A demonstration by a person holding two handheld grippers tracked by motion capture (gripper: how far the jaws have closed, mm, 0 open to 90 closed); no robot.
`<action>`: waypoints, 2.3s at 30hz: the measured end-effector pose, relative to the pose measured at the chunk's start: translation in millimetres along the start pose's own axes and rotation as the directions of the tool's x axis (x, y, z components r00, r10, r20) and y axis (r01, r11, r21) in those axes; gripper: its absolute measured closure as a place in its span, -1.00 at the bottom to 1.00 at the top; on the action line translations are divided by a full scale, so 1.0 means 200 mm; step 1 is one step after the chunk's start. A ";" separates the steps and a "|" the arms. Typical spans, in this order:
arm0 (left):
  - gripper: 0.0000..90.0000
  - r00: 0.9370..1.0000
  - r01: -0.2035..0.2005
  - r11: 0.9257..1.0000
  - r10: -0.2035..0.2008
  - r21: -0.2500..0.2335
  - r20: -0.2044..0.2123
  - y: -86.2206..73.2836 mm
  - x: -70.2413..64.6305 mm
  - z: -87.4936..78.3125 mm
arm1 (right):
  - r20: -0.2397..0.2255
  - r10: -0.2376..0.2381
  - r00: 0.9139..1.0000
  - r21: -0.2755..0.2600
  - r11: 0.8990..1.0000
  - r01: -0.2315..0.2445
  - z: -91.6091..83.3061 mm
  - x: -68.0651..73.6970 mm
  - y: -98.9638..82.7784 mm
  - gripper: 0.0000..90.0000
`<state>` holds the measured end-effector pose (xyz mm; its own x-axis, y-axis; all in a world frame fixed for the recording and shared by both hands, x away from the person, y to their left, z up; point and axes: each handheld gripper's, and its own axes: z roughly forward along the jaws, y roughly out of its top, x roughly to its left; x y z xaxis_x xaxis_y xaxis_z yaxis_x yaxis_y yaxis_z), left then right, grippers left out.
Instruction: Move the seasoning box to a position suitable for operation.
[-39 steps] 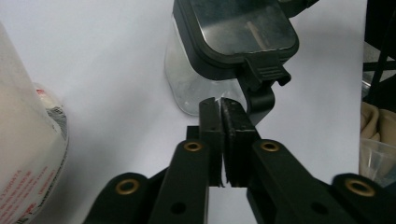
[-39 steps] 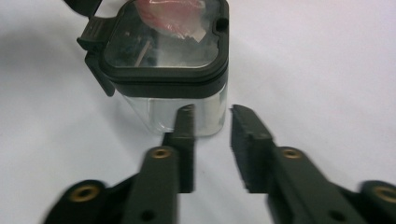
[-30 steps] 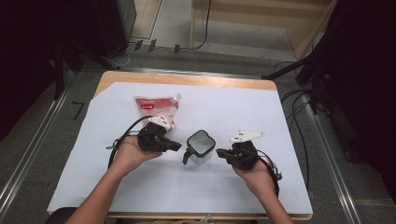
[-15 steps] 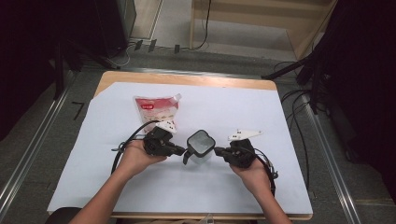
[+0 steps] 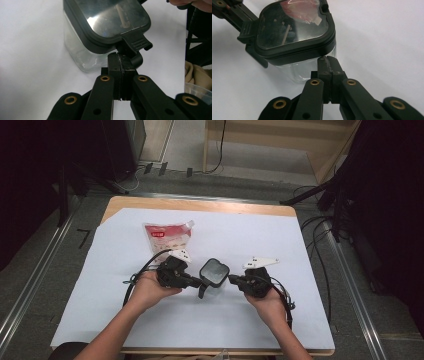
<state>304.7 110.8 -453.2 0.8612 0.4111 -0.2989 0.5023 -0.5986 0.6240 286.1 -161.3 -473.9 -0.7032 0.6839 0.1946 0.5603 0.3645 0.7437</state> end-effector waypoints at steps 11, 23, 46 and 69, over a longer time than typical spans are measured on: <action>1.00 1.000 0.022 1.000 -0.022 0.007 -0.008 0.02 -0.03 0.04 | 0.009 0.023 1.000 -0.018 1.000 -0.023 0.03 -0.02 0.02 1.00; 1.00 1.000 -0.003 1.000 0.003 -0.025 -0.006 0.05 -0.10 0.11 | 0.049 0.050 0.998 -0.050 0.998 -0.047 0.06 -0.05 0.04 1.00; 0.77 0.993 -0.117 0.993 0.117 0.002 -0.005 0.06 -0.17 0.04 | 0.022 0.083 0.996 -0.066 0.995 -0.081 -0.07 -0.07 0.01 1.00; 0.00 0.998 -0.064 0.996 0.063 -0.058 -0.017 0.01 -0.04 -0.08 | -0.065 -0.008 0.998 0.004 1.000 0.008 -0.12 0.21 -0.10 1.00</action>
<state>296.7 117.5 -437.0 0.8899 0.3838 -0.2466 0.4407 -0.5831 0.6825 234.2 -156.1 -465.3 -0.7349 0.6380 0.2300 0.5562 0.3729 0.7427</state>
